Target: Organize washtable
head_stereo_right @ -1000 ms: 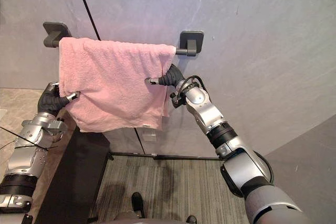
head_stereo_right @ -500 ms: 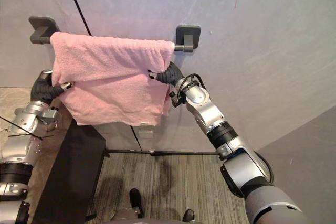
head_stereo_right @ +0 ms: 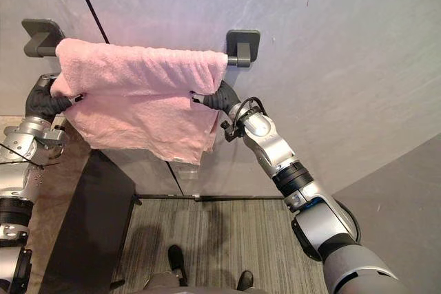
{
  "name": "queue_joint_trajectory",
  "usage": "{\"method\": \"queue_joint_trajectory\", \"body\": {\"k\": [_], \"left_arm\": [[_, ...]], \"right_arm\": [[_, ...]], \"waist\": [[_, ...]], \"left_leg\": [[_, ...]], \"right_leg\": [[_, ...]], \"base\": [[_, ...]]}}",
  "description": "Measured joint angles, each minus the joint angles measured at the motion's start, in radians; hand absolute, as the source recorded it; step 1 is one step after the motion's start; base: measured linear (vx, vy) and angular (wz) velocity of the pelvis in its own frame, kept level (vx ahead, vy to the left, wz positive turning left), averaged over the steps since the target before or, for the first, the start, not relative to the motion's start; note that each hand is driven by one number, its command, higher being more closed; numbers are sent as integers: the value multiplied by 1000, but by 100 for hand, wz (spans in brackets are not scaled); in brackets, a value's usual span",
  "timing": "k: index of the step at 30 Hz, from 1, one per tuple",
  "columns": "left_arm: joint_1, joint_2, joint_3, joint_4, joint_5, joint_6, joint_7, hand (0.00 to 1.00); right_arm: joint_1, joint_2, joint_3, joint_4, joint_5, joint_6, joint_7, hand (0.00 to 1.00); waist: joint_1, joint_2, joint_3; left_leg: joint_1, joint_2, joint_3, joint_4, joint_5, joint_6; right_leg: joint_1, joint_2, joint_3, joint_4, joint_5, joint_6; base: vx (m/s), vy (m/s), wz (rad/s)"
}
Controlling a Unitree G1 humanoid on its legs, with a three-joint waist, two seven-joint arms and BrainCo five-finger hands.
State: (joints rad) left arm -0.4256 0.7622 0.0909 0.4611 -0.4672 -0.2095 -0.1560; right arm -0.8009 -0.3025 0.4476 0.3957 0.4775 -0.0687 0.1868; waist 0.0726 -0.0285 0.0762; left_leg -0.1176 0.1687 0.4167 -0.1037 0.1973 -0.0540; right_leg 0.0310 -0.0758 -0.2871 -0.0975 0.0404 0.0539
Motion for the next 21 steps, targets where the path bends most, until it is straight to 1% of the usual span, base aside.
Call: {"method": "queue_joint_trajectory", "body": {"k": [3,15,19,21], "left_arm": [[-11,0,0,21,5,-6,-1,100],[-11,-2,0,63,7,-4,-1,100],[-6,-15,0,73,10,-4,-1,100],[2,-33,0,74,10,-4,-1,100]], "right_arm": [[1,0,5,-10,4,0,0,100],[1,0,41,-18,3,-12,-1,100],[1,1,42,-14,-9,-12,-1,100],[1,1,42,8,-9,-23,-3,100]], "waist": [[1,0,0],[-1,-1,0],[-2,-1,0],[-2,-1,0]], "left_leg": [[-2,0,-4,0,0,0],[-3,-2,-22,0,0,0],[-2,-3,-32,0,0,0],[-3,-3,-34,0,0,0]], "right_leg": [[1,0,-4,0,0,0],[11,1,-20,0,-1,-1],[17,2,-32,0,-2,-2],[19,2,-35,0,-2,-2]], "base": [[3,-5,2],[3,-2,4],[0,-2,7],[-6,2,3]]}}
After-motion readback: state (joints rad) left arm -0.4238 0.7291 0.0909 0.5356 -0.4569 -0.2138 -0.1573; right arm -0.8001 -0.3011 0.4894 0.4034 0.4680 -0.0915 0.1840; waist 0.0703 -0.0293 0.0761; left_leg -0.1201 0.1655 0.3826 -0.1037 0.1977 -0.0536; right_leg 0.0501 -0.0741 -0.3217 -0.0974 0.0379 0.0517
